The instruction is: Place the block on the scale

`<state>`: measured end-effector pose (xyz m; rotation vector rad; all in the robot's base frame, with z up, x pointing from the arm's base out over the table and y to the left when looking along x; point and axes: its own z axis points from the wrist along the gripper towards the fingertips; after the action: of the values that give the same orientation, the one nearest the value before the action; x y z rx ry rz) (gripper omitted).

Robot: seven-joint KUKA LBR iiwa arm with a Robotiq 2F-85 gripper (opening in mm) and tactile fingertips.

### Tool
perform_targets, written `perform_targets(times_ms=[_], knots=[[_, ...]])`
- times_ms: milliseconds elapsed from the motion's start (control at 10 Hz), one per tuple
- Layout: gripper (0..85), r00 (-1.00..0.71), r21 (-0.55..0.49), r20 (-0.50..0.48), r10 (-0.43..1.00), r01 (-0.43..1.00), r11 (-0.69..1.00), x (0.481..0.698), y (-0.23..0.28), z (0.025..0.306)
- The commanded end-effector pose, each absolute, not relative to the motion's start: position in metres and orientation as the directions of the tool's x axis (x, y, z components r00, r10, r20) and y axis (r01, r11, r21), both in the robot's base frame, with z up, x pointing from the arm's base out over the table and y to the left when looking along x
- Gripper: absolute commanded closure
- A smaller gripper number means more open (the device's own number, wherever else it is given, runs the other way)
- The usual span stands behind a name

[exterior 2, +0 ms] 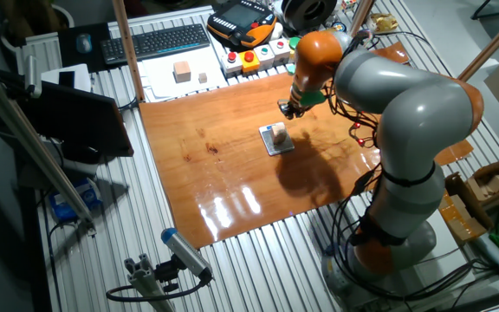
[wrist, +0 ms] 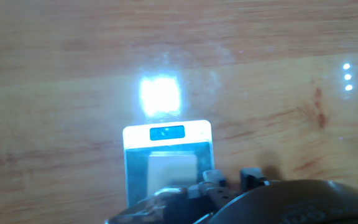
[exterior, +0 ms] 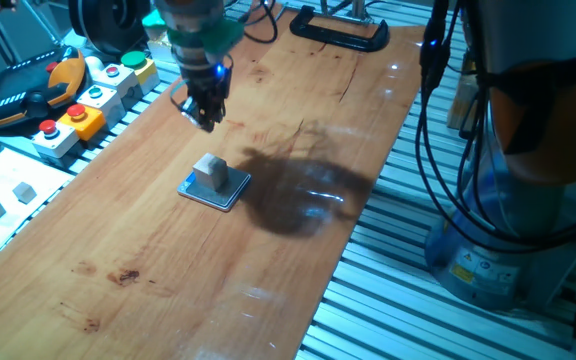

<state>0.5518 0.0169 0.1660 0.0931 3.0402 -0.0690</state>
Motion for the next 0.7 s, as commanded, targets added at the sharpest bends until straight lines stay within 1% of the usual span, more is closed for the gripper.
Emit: perform_targets(times_ms=[0,100,600], knots=[[77.3,-0.992,-0.011,-0.097,0.076,0.077,0.997,0.551,0.014,0.171],[84.3,-0.991,-0.01,-0.101,0.082,0.083,0.996,0.55,0.013,0.174],[84.3,-0.993,0.004,-0.072,0.088,0.088,0.996,0.55,0.001,0.192]])
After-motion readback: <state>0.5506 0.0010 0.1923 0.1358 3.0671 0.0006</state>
